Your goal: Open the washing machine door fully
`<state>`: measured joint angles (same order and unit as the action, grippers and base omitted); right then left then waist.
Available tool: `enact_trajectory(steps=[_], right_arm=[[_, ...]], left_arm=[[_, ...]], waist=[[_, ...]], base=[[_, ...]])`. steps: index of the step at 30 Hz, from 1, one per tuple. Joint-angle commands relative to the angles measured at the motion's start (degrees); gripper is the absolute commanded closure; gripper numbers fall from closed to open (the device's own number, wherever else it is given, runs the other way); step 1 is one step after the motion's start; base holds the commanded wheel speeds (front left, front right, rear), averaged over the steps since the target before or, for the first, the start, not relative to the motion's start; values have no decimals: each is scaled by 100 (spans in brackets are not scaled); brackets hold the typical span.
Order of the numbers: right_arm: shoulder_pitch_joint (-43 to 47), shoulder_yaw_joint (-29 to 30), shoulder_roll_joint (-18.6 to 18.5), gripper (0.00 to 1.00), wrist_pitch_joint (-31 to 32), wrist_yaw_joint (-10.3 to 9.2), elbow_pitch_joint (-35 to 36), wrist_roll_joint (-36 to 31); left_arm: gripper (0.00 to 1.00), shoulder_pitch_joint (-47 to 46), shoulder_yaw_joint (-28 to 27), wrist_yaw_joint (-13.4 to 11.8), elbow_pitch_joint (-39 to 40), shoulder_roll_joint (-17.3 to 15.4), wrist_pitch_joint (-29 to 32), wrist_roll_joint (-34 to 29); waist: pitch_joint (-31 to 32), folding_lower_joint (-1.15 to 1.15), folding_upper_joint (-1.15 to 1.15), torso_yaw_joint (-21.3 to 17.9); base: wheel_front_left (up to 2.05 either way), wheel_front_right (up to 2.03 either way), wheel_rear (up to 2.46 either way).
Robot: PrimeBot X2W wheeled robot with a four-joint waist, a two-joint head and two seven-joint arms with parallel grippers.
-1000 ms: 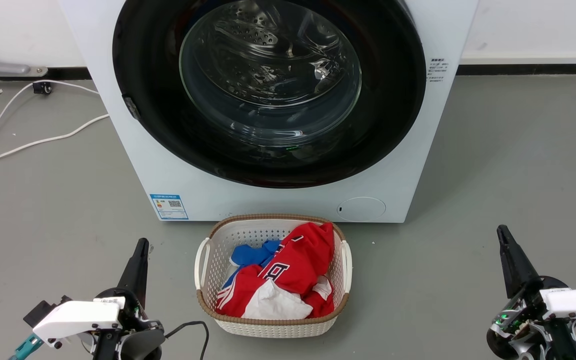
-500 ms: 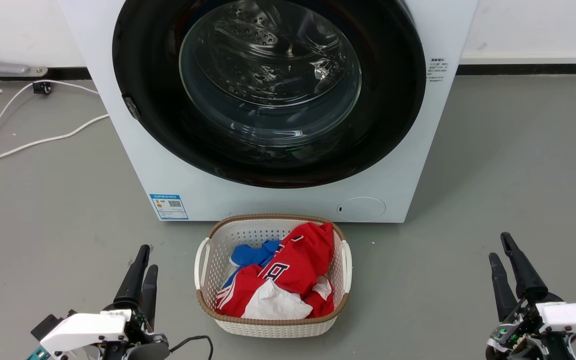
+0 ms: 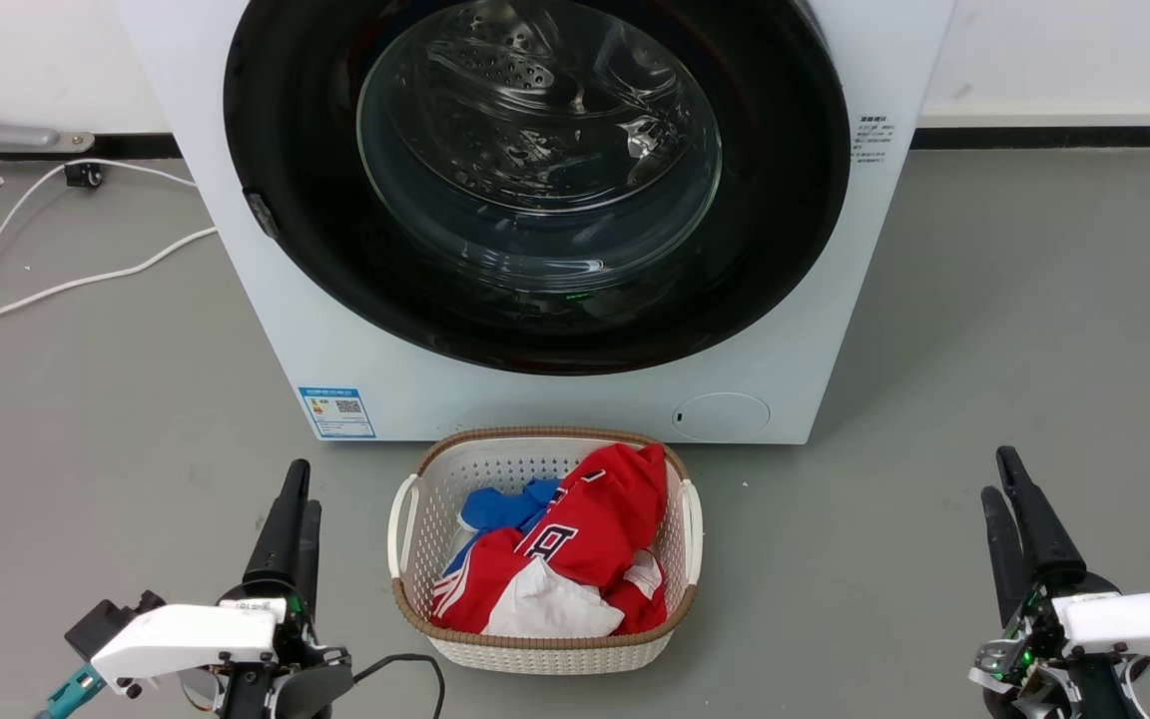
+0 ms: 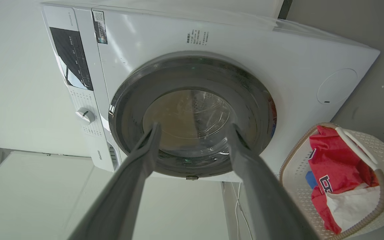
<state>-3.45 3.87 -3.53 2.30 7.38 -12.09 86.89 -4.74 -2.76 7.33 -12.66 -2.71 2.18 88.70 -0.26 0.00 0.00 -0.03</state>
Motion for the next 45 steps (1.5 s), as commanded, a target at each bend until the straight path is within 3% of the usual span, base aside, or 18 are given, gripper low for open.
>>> enact_trajectory(steps=[1, 9, 32, 45], right_arm=[[-72, -52, -85, 0, -91, 4, 177, -267], [-48, -91, -123, 0, -259, 5, 352, -1143], [30, -245, -240, 0, -572, 8, 613, -4215], [103, -202, -174, 0, -484, 10, 819, -5625]], left_arm=[[0, -165, 10, 9, 185, -20, -90, -218], [0, -184, 108, 10, 427, -18, -257, -1022], [0, -192, 615, 7, 643, -299, -730, -4448], [0, -230, 893, -173, 596, -538, -957, -5659]], waist=[[3, 0, 0, -3], [7, 0, 0, -4], [19, 0, 0, -7], [33, 0, 0, -14]], base=[[0, 0, 0], [0, 0, 0], [0, 0, 0], [0, 0, 0]])
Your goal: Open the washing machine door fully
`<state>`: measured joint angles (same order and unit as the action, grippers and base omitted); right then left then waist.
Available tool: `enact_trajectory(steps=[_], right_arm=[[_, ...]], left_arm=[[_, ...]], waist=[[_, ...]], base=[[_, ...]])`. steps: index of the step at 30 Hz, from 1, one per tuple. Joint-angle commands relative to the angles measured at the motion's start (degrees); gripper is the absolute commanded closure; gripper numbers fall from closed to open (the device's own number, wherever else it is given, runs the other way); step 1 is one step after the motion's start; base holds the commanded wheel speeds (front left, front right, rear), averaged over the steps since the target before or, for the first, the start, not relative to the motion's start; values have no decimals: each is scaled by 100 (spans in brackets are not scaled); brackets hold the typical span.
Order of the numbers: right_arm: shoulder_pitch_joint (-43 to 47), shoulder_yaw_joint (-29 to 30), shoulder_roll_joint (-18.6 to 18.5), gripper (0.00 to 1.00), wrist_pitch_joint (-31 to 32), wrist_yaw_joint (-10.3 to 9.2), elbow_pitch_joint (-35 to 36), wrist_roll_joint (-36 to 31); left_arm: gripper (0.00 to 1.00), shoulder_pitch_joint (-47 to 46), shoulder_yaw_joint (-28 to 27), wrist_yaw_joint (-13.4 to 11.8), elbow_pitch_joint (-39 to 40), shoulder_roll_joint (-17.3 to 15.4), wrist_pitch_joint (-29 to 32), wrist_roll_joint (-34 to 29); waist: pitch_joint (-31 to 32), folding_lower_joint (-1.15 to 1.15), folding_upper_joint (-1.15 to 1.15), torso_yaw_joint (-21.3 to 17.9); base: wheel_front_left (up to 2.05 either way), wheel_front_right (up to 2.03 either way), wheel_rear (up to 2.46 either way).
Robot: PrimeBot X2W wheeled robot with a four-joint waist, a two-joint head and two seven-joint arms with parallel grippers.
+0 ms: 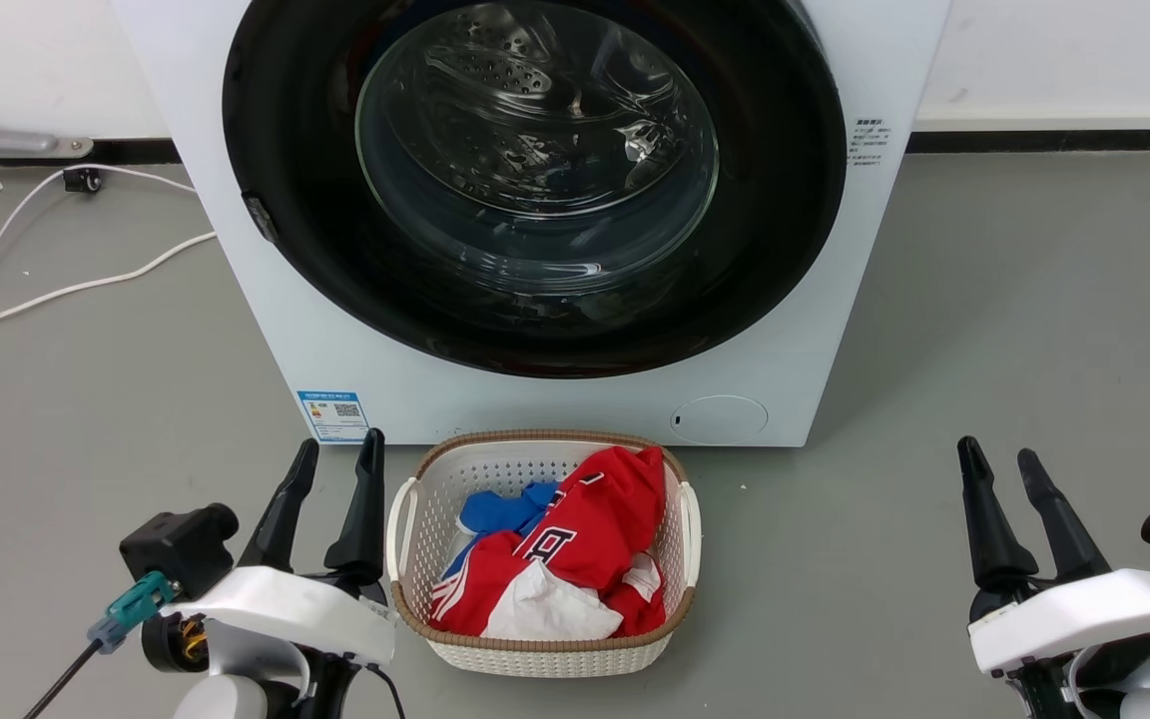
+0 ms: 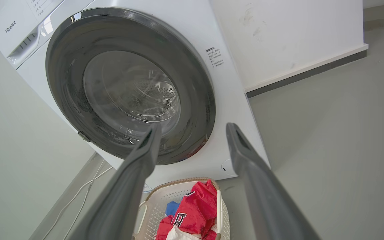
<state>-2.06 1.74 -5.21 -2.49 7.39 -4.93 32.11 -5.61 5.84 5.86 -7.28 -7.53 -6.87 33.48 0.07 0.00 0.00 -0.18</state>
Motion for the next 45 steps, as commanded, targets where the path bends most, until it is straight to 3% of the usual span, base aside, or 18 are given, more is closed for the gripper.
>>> enact_trajectory(steps=[1, 11, 24, 32, 45], right_arm=[[-27, 11, -4, 0, -2, 9, 119, -226], [47, -35, 29, 0, 5, 10, 283, -877], [143, -52, 54, 0, 45, 12, 442, -1651], [184, -42, 104, 0, -4, 13, 466, -2007], [202, -39, 152, 0, -97, 14, 508, -2461]], left_arm=[[0, -148, 56, -38, 62, -70, -66, -214], [0, -206, 220, -289, 57, -233, -233, -914], [0, -213, 362, -437, -26, -333, -411, -1529], [0, -224, 399, -481, -53, -361, -512, -1870], [0, -179, 314, -344, -200, -282, -653, -2189]], waist=[[1, 0, 0, 0], [8, 0, 0, -2], [14, 0, 0, -10], [9, 0, 0, -11], [4, 0, 0, -16]], base=[[0, 0, 0], [0, 0, 0], [0, 0, 0], [0, 0, 0], [0, 0, 0]])
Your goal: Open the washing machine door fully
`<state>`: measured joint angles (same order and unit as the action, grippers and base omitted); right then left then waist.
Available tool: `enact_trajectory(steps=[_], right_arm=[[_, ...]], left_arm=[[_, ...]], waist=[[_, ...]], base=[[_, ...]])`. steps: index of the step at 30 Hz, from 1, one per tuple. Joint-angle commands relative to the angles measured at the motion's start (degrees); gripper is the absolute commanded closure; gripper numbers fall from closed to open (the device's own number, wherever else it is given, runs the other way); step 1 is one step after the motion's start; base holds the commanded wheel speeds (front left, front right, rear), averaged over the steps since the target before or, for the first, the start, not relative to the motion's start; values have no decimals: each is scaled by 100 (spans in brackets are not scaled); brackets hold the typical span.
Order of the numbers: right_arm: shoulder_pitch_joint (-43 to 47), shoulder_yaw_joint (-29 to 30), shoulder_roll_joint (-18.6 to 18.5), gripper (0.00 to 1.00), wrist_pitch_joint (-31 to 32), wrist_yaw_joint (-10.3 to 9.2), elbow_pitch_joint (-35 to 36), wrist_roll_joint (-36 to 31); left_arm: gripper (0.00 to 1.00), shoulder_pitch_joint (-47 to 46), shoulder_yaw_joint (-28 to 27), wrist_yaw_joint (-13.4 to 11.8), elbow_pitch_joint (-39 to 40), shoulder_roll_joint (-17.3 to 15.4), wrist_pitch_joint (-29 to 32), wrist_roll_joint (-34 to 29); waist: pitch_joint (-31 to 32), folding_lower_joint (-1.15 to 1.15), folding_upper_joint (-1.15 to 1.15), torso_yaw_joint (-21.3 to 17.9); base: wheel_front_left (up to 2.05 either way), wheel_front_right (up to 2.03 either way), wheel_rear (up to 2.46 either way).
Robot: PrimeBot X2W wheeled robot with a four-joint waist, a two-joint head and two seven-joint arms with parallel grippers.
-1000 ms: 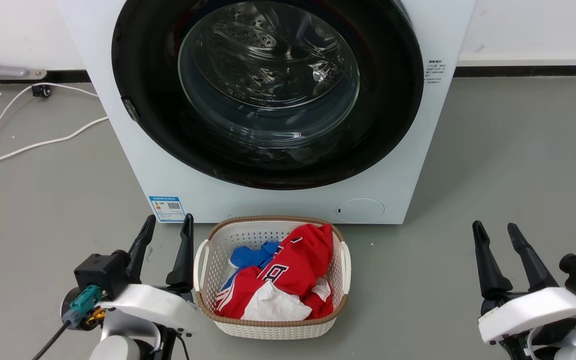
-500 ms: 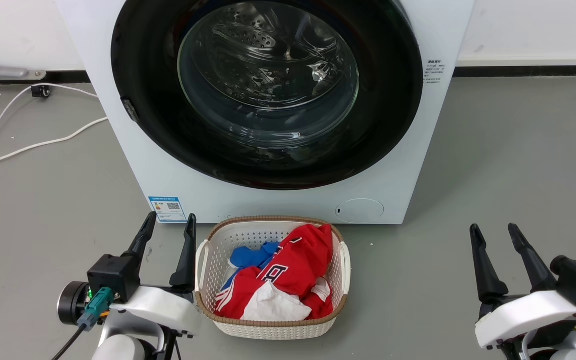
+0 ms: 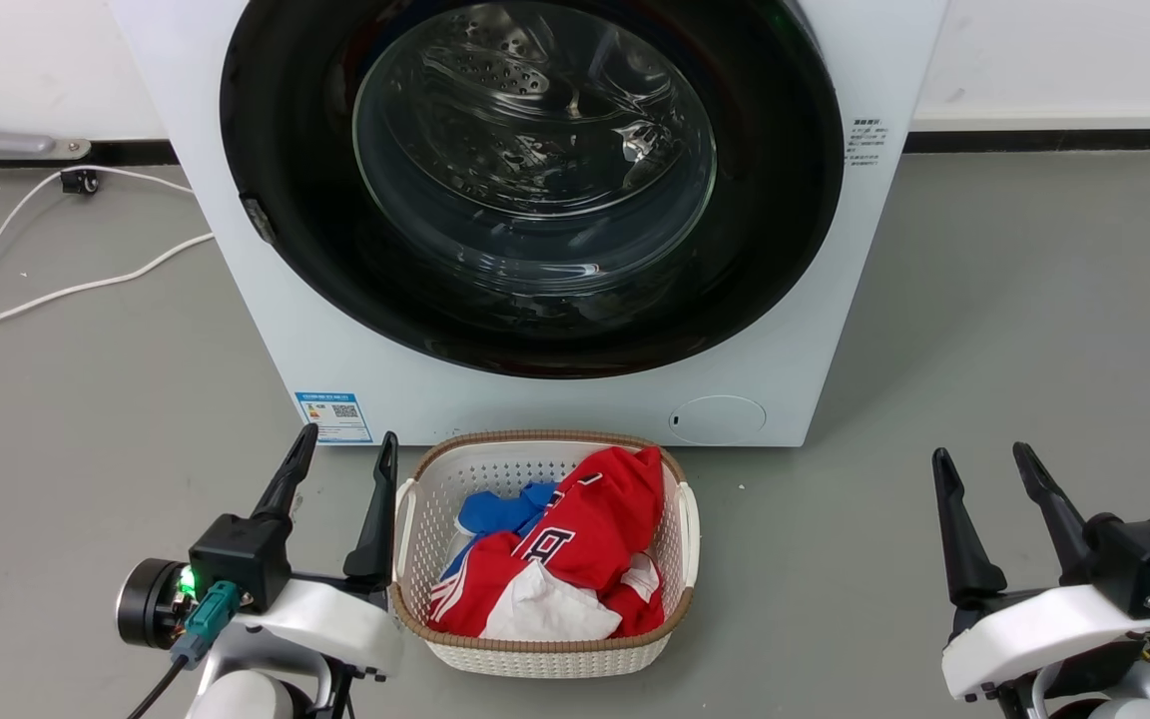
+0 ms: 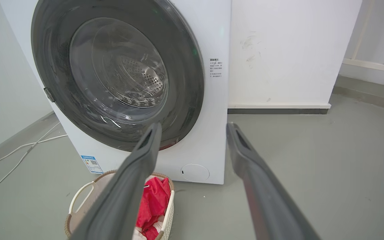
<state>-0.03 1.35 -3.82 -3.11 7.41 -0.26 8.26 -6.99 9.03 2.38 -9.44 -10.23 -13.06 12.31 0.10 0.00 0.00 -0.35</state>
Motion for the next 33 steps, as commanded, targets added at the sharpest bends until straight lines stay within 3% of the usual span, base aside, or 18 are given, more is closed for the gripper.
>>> enact_trajectory(steps=[1, 17, 32, 33], right_arm=[[0, -2, 15, 0, -36, 12, 47, -119], [78, -37, 63, 0, -157, 7, 16, -610], [-42, 24, 87, 0, -249, 7, -173, -432], [-51, 21, 87, 32, -246, 7, -191, -413]], left_arm=[[0, -45, -18, 1, 1, 4, -47, -100], [0, -52, -278, 275, -213, 197, -223, -476], [0, -67, -496, 421, -352, 353, -216, -336], [0, -70, -503, 423, -359, 362, -216, -337]], waist=[[0, 0, 0, 2], [4, 0, 0, 6], [-15, 0, 0, 9], [-17, 0, 0, 10]], base=[[0, 0, 0], [0, 0, 0], [0, 0, 0], [0, 0, 0]])
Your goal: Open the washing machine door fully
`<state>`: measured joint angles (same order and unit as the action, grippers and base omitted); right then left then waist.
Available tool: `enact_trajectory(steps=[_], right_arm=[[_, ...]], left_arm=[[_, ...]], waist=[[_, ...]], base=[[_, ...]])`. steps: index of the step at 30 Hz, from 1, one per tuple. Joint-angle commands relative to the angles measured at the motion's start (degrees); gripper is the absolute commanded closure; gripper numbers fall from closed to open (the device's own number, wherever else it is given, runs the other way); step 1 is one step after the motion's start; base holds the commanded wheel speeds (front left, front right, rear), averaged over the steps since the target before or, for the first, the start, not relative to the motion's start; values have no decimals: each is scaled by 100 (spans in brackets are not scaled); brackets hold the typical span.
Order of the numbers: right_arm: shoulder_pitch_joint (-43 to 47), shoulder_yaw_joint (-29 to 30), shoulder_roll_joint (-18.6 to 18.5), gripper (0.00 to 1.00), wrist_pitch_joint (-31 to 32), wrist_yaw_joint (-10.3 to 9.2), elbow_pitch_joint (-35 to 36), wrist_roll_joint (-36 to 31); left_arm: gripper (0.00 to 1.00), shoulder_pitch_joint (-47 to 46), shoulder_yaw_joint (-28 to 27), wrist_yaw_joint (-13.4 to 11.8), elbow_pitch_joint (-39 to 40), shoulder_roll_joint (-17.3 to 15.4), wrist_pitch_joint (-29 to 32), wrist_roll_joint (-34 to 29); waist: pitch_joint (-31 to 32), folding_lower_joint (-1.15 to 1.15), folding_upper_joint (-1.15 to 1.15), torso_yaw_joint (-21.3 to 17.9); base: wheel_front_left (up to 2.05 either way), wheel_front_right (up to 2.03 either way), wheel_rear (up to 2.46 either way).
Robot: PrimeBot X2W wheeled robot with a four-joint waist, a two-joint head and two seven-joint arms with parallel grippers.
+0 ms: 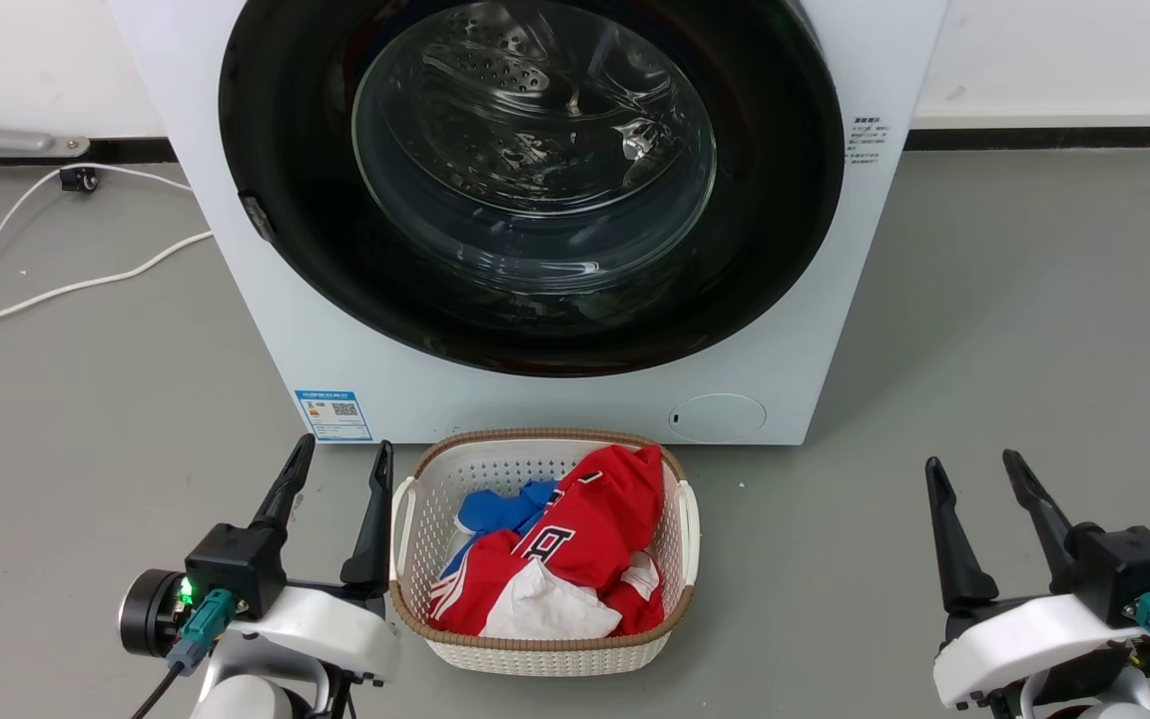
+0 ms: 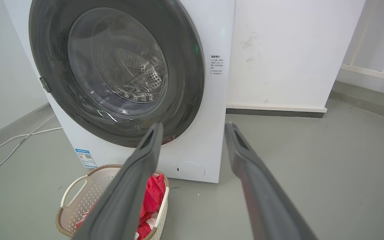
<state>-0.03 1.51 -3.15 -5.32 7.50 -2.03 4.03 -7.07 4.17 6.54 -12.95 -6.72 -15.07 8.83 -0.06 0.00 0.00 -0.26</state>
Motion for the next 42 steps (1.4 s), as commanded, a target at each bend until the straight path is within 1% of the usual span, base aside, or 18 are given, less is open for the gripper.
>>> enact_trajectory(steps=[1, 2, 5, 7, 8, 11, 18, 21, 23, 25, 27, 31, 33, 35, 42], right_arm=[[-63, -2, 21, 89, -24, -1, -27, 26], [-72, -11, 21, 100, -22, -1, -38, 38], [-86, -27, 21, 100, -1, -1, -71, 167], [-90, -6, 24, 100, 31, -1, -112, 421], [-92, 24, 25, 100, 70, -1, -140, 678], [-111, 68, 29, 100, 208, -1, -237, 2204], [-250, 278, 28, 100, 714, -1, -402, 6240], [-357, 480, 27, 100, 936, 0, -473, 7330], [-480, 648, 26, 100, 1077, -1, -526, 7852], [-639, 800, -18, 100, 1233, -1, -622, 8152], [-851, 928, -159, 100, 1314, 0, -770, 8254], [-1474, 1081, -305, 100, 1430, 0, -1145, 8451], [-1804, 1155, -454, 100, 1456, -1, -1377, 8467], [-2222, 1163, -545, 100, 1594, 0, -1625, 8595], [-3723, 1031, -1086, 100, 2045, 0, -2626, 8665]], left_arm=[[0, -65, -24, 16, -17, 20, -15, 14], [0, -69, -29, 23, -21, 25, -15, 13], [0, -79, -48, 39, -33, 42, -15, -7], [0, -82, -66, 35, -36, 52, -15, -19], [0, -82, -70, 40, -38, 55, -15, -29], [0, -84, -85, 48, -6, 61, -15, -67], [0, -98, -140, 71, 50, 98, -15, -74], [0, -154, -144, 79, 80, 114, -15, -76], [0, -188, -149, 83, 109, 118, -15, -87], [0, -251, -162, 85, 161, 126, -15, -92], [0, -327, -164, 79, 234, 136, -15, -106], [0, -494, -194, 83, 439, 161, -15, -106], [0, -581, -204, 85, 530, 172, -15, -108], [0, -710, -212, 87, 612, 192, -14, -110], [0, -1061, -182, 94, 807, 239, -15, -91]], waist=[[-1, 0, 0, 3], [-2, 0, 0, 4], [-5, 0, 0, 11], [-8, 0, 0, 14], [-9, 0, 0, 18], [-14, 0, 0, 24], [-103, 0, 0, 14], [-194, 0, 0, 6], [-283, 0, 0, 3], [-412, 0, 0, -5], [-575, 0, 0, -12], [-993, 0, 0, -49], [-1218, 0, 0, -57], [-1435, 0, 0, -54], [-2058, 0, 0, 29]], base=[[0, 0, 0], [0, 0, 0], [0, 0, 0], [0, 0, 0], [0, 0, 0], [0, 0, 0], [0, 0, 0], [0, 0, 0], [0, 0, 0], [0, 0, 0], [0, 0, 0], [0, 0, 0], [0, 0, 0], [0, 0, 0], [0, 0, 0]])
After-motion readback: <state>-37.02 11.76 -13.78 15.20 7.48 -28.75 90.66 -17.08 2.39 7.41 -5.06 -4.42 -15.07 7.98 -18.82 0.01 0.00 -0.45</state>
